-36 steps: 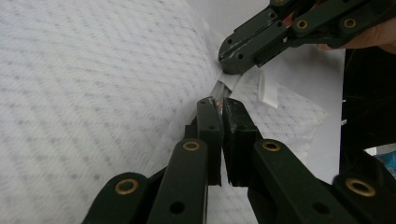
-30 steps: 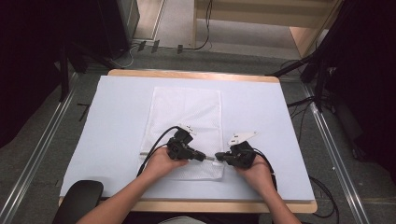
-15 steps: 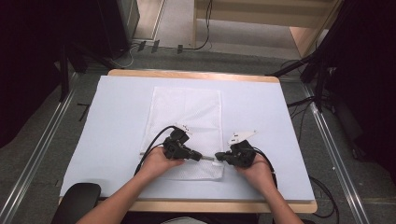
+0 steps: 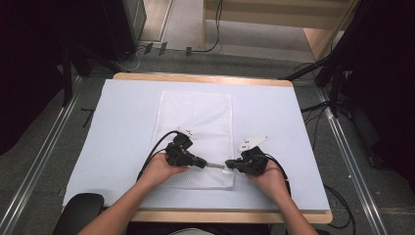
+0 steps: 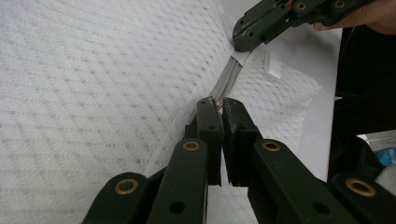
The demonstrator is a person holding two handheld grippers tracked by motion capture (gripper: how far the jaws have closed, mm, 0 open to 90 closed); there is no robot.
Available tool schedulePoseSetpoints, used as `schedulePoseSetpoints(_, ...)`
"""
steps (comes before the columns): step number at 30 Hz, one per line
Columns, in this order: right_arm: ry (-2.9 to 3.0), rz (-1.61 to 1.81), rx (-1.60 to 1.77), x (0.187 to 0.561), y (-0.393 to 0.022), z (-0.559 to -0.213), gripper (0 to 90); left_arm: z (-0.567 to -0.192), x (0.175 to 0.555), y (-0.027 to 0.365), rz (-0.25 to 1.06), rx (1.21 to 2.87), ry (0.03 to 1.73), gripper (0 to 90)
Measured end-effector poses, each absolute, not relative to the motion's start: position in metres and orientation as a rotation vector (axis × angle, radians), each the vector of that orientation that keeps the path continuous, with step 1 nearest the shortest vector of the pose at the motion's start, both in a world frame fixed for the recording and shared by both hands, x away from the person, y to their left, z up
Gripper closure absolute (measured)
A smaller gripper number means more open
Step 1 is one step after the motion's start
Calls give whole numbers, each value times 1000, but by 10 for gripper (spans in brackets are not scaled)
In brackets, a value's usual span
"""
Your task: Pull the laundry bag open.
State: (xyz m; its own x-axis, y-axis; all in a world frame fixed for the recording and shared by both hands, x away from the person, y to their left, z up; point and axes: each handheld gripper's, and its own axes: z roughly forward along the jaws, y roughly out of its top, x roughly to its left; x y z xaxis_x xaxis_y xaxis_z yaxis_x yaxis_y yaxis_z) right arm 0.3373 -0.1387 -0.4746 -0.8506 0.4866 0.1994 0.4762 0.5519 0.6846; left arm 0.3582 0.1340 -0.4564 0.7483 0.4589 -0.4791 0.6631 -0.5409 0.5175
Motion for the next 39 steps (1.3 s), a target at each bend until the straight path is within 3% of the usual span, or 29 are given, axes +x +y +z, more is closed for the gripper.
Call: schedulePoseSetpoints(39, 2791, 1241, 783, 342, -141, -476, 900, -443, 352, 185, -366, 2202, 914, 879)
